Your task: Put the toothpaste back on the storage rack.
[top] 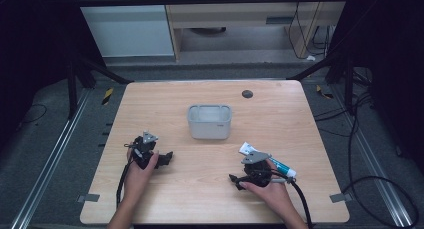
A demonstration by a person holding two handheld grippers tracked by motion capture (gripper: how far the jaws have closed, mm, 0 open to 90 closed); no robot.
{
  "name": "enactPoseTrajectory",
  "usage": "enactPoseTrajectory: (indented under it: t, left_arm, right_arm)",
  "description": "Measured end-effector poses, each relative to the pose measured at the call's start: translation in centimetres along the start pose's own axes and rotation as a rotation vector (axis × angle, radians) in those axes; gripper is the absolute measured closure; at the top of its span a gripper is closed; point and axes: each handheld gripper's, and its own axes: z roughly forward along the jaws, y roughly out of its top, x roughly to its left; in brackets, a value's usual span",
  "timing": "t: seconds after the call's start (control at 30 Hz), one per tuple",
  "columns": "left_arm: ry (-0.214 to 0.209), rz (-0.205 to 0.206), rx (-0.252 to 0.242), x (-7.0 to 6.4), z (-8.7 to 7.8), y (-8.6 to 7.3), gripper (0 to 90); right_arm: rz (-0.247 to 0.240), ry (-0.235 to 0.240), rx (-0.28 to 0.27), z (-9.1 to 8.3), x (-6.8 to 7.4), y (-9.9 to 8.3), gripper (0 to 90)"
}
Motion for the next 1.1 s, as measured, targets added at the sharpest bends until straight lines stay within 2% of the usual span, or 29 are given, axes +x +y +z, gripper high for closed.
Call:
enactPoseTrajectory:
  t: [0.47,0.6,0.63,0.77,0.9,1.0,1.1]
  left_arm:
    - [0.0,0.0,0.0,0.0,0.0,0.0,0.0]
    - [-0.001,0.001,0.0,0.0,0.0,0.0,0.0]
    - [-0.001,-0.001,0.0,0.0,0.0,0.0,0.0]
    - [-0.001,-0.001,0.0,0.0,0.0,0.0,0.0]
    - [0.0,-0.002,0.0,0.0,0.0,0.0,0.0]
    - [-0.001,-0.002,0.0,0.0,0.0,0.0,0.0]
    - [0.0,0.0,0.0,0.0,0.0,0.0,0.0]
  right_arm:
    - [0.0,-0.001,0.003,0.0,0.0,0.0,12.6]
    - [-0.015,0.004,0.007,-0.3,0.1,0.0,17.2]
    - [-0.053,-0.015,0.018,-0.8,0.3,0.1,19.6]
    - [-0.095,-0.019,0.023,-2.3,0.5,0.8,25.7]
    - [-0.138,-0.034,0.07,-4.0,0.3,1.4,27.6]
    - [-0.164,-0.044,0.114,-5.1,-0.2,2.0,27.8]
    - [-0.159,-0.036,0.149,-6.1,-0.9,2.5,25.9]
